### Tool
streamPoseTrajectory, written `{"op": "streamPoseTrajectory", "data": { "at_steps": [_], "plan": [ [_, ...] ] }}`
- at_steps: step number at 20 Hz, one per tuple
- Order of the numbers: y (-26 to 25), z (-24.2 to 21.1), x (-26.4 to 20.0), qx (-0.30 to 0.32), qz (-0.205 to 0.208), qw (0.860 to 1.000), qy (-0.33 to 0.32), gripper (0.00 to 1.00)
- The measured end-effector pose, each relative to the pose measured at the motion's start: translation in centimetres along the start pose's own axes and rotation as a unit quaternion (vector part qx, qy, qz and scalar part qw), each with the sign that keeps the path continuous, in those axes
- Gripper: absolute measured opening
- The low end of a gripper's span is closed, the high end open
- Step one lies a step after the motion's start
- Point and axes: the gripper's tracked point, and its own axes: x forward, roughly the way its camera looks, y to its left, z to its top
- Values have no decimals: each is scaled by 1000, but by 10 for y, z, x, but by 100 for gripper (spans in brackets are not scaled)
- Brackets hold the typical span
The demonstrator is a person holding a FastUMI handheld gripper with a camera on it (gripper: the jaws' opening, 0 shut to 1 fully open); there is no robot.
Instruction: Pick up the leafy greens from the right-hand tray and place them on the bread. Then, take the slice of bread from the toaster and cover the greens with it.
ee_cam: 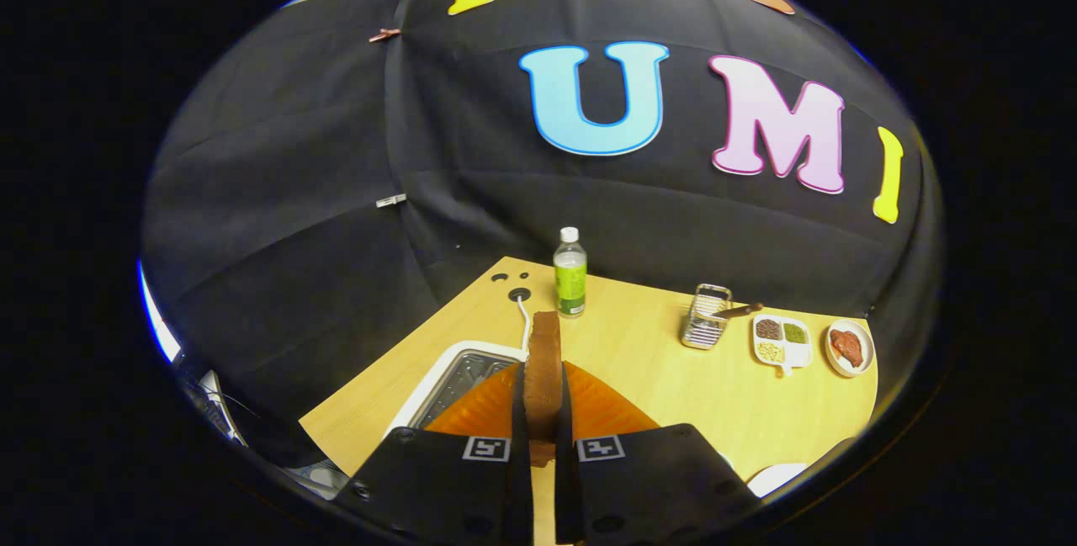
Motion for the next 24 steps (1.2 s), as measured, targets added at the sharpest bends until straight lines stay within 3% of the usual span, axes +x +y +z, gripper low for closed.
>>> {"op": "streamPoseTrajectory", "data": {
  "at_steps": [4,9,17,24],
  "plan": [
    [-52,-22,-12,29,-38,999,12,14],
    [-95,-74,-19,77,-56,994,46,14],
    [-119,-128,-4,155,-27,985,71,14],
    [-132,-181,0,215,-35,971,101,14]
  ]
}}
